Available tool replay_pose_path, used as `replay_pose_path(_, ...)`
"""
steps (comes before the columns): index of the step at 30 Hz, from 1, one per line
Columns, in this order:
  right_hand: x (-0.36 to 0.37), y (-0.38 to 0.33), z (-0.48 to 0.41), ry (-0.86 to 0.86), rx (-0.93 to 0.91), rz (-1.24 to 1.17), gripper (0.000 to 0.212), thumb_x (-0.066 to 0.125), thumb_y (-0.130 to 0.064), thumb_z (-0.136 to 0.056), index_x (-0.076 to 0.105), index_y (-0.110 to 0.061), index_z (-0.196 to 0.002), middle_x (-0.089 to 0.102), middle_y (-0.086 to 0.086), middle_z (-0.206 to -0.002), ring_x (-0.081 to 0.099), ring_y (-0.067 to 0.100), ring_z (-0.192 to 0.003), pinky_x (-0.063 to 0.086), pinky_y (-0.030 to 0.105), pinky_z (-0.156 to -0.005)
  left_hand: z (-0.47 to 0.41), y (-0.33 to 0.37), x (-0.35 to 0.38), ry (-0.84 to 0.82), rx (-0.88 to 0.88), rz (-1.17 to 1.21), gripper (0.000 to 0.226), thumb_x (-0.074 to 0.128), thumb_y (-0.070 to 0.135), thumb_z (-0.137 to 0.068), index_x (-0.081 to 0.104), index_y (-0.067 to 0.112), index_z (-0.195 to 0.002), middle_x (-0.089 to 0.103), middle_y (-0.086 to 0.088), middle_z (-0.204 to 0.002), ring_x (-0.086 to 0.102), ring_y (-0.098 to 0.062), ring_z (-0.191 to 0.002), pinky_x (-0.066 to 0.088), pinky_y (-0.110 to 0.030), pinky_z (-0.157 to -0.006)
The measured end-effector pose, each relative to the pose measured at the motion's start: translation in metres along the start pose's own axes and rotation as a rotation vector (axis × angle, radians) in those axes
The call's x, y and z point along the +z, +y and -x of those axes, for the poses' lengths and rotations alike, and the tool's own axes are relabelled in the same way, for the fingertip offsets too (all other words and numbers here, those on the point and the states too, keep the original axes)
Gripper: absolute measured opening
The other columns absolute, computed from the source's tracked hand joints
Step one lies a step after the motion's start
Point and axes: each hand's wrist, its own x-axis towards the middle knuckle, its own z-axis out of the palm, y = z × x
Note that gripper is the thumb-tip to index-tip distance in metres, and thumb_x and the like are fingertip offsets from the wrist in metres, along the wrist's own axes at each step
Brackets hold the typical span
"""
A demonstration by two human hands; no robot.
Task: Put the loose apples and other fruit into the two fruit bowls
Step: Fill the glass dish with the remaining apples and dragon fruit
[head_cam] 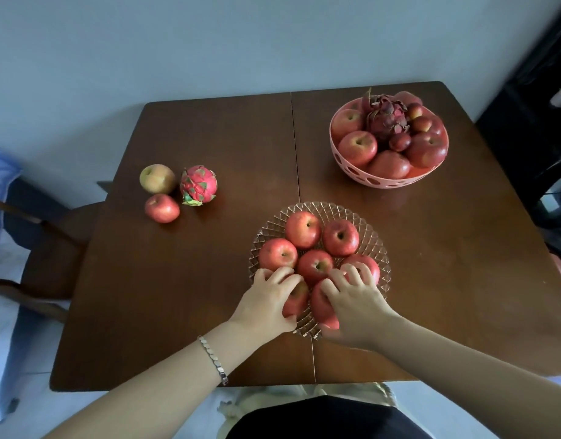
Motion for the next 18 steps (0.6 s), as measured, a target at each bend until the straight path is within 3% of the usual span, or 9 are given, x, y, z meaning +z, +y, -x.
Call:
replay_pose_path(3, -0.002, -0.009, -0.006, 0.042, 0.033, 0.040, 0.062, 0.070, -0.062, -0.041, 0.066, -0.015, -0.080, 0.065, 0.006, -0.077, 0.060, 0.026, -0.066, 0.053, 0.041, -0.070, -0.001, -0.006, -0.002, -0.004, 0.027, 0.007, 0.060, 0.065, 0.031, -0.077, 0.041, 0.030, -0.132, 0.034, 0.014, -0.140, 0.032, -0.021, -0.116, 0.047, -0.036, -0.091)
replay_pose_path(6, 0.000, -0.008, -0.010, 0.053, 0.112, 0.013, 0.068, 0.071, -0.066, -0.042, 0.068, -0.015, -0.086, 0.065, 0.007, -0.078, 0.060, 0.027, -0.067, 0.053, 0.041, -0.066, -0.002, -0.008, -0.003, -0.019, 0.046, 0.007, 0.061, 0.065, 0.034, -0.078, 0.040, 0.030, -0.134, 0.034, 0.014, -0.142, 0.031, -0.019, -0.119, 0.048, -0.036, -0.092)
replay_pose_path(9, 0.002, -0.005, -0.014, -0.049, 0.120, -0.039, 0.070, 0.060, -0.066, -0.059, 0.060, -0.018, -0.110, 0.059, 0.011, -0.104, 0.055, 0.032, -0.092, 0.042, 0.045, -0.087, -0.004, -0.010, -0.002, -0.038, 0.062, -0.010, 0.063, 0.064, 0.036, -0.079, 0.037, 0.030, -0.135, 0.031, 0.013, -0.143, 0.029, -0.021, -0.119, 0.049, -0.035, -0.090)
replay_pose_path(12, 0.002, 0.005, -0.015, -0.232, 0.036, -0.108, 0.080, 0.052, -0.062, -0.067, 0.034, -0.023, -0.134, 0.041, 0.009, -0.128, 0.035, 0.029, -0.118, 0.023, 0.047, -0.104, -0.005, -0.012, -0.002, -0.062, 0.076, -0.047, 0.064, 0.062, 0.038, -0.080, 0.033, 0.032, -0.137, 0.028, 0.012, -0.144, 0.027, -0.021, -0.121, 0.049, -0.035, -0.090)
replay_pose_path(15, -0.007, 0.022, -0.012, -0.353, -0.060, -0.147, 0.091, 0.057, -0.051, -0.064, 0.016, -0.026, -0.143, 0.032, 0.004, -0.132, 0.027, 0.026, -0.124, 0.026, 0.045, -0.105, -0.006, -0.012, -0.004, -0.084, 0.079, -0.071, 0.064, 0.061, 0.039, -0.081, 0.031, 0.031, -0.137, 0.027, 0.012, -0.143, 0.026, -0.022, -0.122, 0.051, -0.034, -0.085)
replay_pose_path(18, -0.012, 0.026, -0.007, -0.289, -0.039, -0.098, 0.090, 0.061, -0.056, -0.058, 0.029, -0.025, -0.136, 0.039, 0.002, -0.120, 0.036, 0.023, -0.115, 0.033, 0.036, -0.101, -0.009, -0.011, -0.006, -0.090, 0.080, -0.065, 0.061, 0.062, 0.038, -0.080, 0.034, 0.031, -0.134, 0.029, 0.011, -0.142, 0.027, -0.022, -0.119, 0.051, -0.034, -0.081)
